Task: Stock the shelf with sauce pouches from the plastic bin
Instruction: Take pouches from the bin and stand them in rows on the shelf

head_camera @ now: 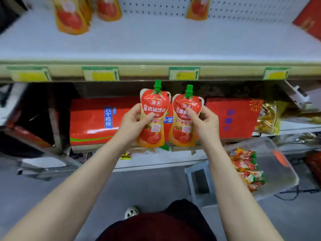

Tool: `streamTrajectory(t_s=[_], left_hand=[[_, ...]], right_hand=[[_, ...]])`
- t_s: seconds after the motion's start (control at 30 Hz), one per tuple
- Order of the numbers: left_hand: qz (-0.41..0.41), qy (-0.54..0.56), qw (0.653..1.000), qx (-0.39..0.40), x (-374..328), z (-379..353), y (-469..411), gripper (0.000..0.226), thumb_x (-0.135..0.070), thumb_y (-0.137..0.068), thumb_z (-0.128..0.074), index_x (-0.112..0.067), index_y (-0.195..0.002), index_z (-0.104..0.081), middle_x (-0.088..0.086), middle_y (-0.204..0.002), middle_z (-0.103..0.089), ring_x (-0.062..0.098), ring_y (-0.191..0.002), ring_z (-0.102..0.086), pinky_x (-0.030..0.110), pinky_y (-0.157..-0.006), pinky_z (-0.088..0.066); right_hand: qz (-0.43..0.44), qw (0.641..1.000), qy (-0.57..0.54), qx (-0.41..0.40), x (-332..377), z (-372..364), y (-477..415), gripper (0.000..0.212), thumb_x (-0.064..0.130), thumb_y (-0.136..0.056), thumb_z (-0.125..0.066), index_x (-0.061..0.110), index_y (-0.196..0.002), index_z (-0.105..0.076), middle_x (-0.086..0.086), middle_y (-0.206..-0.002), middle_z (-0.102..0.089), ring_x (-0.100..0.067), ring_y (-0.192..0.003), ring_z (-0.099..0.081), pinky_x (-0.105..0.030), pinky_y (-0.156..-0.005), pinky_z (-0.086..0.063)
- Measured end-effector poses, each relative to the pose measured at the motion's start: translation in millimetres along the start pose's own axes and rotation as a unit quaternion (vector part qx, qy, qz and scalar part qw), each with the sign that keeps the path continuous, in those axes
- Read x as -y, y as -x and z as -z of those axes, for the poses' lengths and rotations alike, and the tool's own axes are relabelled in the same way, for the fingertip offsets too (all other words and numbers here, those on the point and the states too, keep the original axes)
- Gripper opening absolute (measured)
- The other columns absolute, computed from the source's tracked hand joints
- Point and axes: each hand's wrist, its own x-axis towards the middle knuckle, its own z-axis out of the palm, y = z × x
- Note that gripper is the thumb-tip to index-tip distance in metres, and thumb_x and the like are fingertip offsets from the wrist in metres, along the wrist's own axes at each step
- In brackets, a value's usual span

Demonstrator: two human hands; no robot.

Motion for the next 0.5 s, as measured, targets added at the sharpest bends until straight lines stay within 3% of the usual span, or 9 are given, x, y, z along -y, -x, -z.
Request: streamTrajectory(t_s=[0.1, 0.23, 0.33, 0.4, 0.5], left_hand=[[-0.036, 0.008, 0.999, -0.034, -30, 41, 6, 0.024, -0.016, -0.092, -0.062, -0.011, -0.115, -0.06, 0.005, -0.101, -0.074, 0.015, -0.089, -0.072, 0.023, -0.069, -0.056], [-0.072, 0.049, 0.993, -0.083, -73, 85, 1, 0.024, -0.019, -0.089, -0.064, -0.016, -0.113, -0.06, 0.006, -0.098, -0.075, 0.02, -0.089, -0.072, 0.034, -0.077, -0.056], [-0.115, 0.073, 0.984, -0.114, -106, 112, -8, 0.025, -0.021, -0.088, -0.065, -0.016, -0.112, -0.059, 0.002, -0.094, -0.076, 0.017, -0.084, -0.073, 0.029, -0.071, -0.056], [-0.148, 0.076, 0.977, -0.132, -125, 128, -17, 0.02, -0.019, -0.09, -0.063, -0.016, -0.109, -0.058, -0.001, -0.088, -0.076, 0.014, -0.08, -0.073, 0.025, -0.068, -0.056], [-0.183, 0.068, 0.966, -0.169, -147, 147, -35, 0.017, -0.015, -0.092, -0.061, -0.015, -0.108, -0.058, -0.001, -0.084, -0.076, 0.014, -0.077, -0.072, 0.026, -0.07, -0.057]], right_hand=[[0.03, 0.999, -0.011, 0.04, 42, -34, -5, 0.015, 0.013, -0.088, -0.072, 0.007, -0.101, -0.075, -0.005, -0.092, -0.077, -0.01, -0.082, -0.07, -0.026, -0.074, -0.054], [0.079, 0.991, -0.008, 0.104, 107, -68, -23, 0.014, 0.012, -0.087, -0.072, 0.008, -0.1, -0.074, -0.004, -0.092, -0.078, -0.012, -0.084, -0.072, -0.025, -0.074, -0.055], [0.105, 0.982, -0.005, 0.155, 160, -89, -48, 0.008, 0.009, -0.089, -0.069, 0.005, -0.096, -0.071, 0.009, -0.07, -0.075, -0.001, -0.06, -0.065, -0.013, -0.056, -0.046], [0.128, 0.977, 0.009, 0.17, 192, -103, -69, 0.003, 0.012, -0.089, -0.069, 0.01, -0.091, -0.071, 0.012, -0.063, -0.071, -0.003, -0.055, -0.056, -0.017, -0.048, -0.039], [0.138, 0.975, 0.01, 0.176, 220, -123, -107, 0.003, 0.016, -0.091, -0.068, 0.015, -0.088, -0.07, 0.011, -0.068, -0.072, -0.002, -0.061, -0.064, -0.02, -0.049, -0.046]])
